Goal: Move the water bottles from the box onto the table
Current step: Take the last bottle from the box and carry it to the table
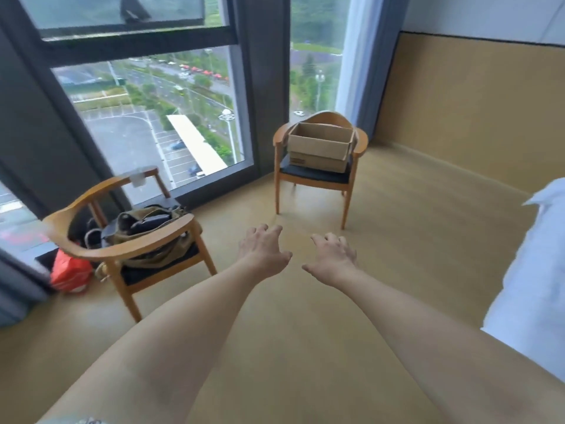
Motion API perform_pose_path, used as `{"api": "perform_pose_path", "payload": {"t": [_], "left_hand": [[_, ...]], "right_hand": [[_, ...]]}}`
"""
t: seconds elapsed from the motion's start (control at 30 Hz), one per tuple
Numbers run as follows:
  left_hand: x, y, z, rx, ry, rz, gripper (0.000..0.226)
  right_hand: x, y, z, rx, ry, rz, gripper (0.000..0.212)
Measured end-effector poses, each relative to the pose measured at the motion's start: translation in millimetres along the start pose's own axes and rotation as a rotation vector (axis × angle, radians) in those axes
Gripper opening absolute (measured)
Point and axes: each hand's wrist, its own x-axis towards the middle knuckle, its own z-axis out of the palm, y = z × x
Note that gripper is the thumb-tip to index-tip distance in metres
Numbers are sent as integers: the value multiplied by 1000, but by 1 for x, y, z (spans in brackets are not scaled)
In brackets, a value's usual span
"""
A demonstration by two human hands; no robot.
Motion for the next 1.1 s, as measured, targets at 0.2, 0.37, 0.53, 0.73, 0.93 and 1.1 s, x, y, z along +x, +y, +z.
{"api": "perform_pose_path", "payload": {"t": [0.2, 0.37, 0.53, 0.73, 0.93, 1.1], "left_hand": [[132, 42, 24, 31, -19, 128, 73], [259, 75, 41, 28, 16, 165, 73], [364, 105, 44, 72, -16, 143, 72], [474, 133, 19, 105, -1, 182, 65], [582, 127, 20, 101, -18, 175, 63], [700, 108, 22, 93, 7, 214, 57]], "right_hand": [[109, 46, -22, 64, 5, 95, 71], [226, 85, -37, 93, 38, 114, 69], [334, 112, -67, 121, 4, 103, 68], [448, 118, -114, 116, 10, 91, 64], [556, 109, -129, 92, -11, 72, 69], [662, 97, -135, 82, -7, 102, 64]]}}
